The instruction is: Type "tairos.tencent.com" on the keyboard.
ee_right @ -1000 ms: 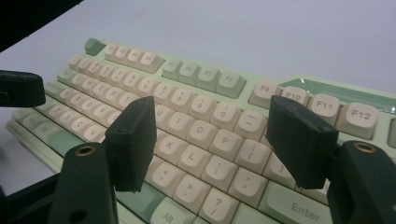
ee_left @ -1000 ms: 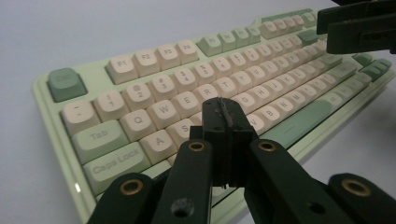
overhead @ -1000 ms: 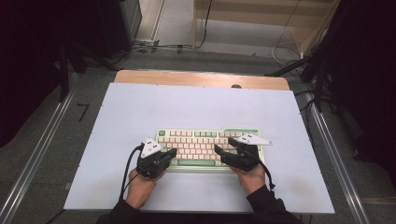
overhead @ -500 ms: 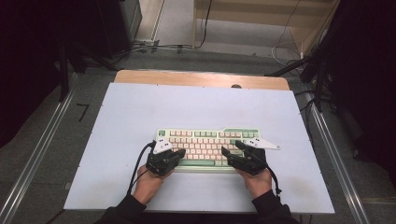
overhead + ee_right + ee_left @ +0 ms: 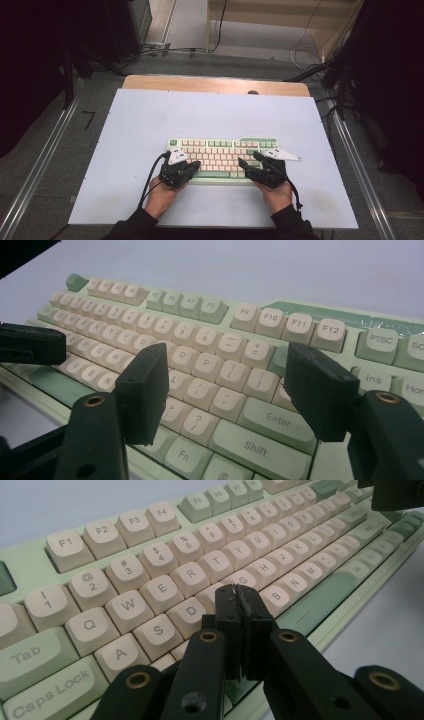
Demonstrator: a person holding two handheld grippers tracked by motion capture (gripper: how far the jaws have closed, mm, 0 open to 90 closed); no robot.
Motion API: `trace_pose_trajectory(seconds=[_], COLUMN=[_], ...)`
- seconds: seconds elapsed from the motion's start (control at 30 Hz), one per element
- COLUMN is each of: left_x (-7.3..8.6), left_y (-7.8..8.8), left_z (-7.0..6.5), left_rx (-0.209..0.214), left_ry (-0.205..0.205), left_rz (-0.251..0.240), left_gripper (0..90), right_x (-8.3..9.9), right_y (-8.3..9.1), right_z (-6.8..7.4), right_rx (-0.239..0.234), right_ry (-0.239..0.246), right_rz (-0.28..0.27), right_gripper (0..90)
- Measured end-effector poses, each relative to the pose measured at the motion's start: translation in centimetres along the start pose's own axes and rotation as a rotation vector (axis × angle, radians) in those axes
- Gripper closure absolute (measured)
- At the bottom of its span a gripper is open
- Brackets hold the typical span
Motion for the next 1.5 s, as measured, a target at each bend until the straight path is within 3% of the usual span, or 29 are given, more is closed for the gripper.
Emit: trace_pose_trajectory(seconds=[0.27,0.43,0.67,0.7,0.77,0.87,1.07,1.2,1.33,1.4,1.5], left_x=[0.1,-0.6,-1.0,-1.1,-1.1,-1.2,-1.3,-1.5,-1.8,-1.9,-2.1], left_y=[-0.1,0.7,1.4,1.5,1.5,1.6,1.3,1.1,0.9,0.9,0.7], left_z=[0.0,0.0,0.5,0.5,0.7,0.9,1.5,2.0,2.4,2.5,2.5], left_rx=[-0.004,-0.008,-0.029,-0.032,-0.044,-0.063,-0.105,-0.124,-0.137,-0.139,-0.137], left_ry=[0.002,0.000,0.019,0.020,0.017,0.029,0.043,0.050,0.056,0.056,0.048], left_rz=[0.012,-0.054,-0.109,-0.118,-0.124,-0.135,-0.146,-0.148,-0.146,-0.144,-0.132], left_gripper=[90.0,90.0,90.0,88.8,73.3,67.9,47.5,44.5,46.9,55.1,74.6], right_x=[0.1,0.0,0.0,0.0,0.0,0.0,0.2,0.3,0.5,0.6,0.7], right_y=[-0.1,0.0,0.1,0.1,0.1,0.1,0.2,0.5,0.7,0.8,1.0], right_z=[0.1,0.1,0.0,0.0,0.0,0.0,-0.1,-0.4,-0.7,-0.9,-1.2], right_rx=[-0.002,-0.004,-0.004,-0.004,-0.004,-0.003,0.003,0.012,0.024,0.027,0.036], right_ry=[0.005,0.003,0.004,0.004,0.004,0.005,0.006,-0.004,-0.011,-0.014,-0.021], right_rz=[0.005,-0.002,-0.006,-0.005,-0.004,-0.003,-0.003,-0.001,-0.002,-0.002,-0.004], right_gripper=[33.3,33.3,33.3,33.3,33.3,33.3,33.3,33.3,33.3,33.3,33.3])
Point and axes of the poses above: each handheld gripper's, and its own axes: y roughly backward along the jaws, x roughly out of its underside, z roughly to its left, the point moved 5 cm from there along -y, roughly forward along the jaws, and after that the axes turned 12 degrees about x, right-handed, at the moved point
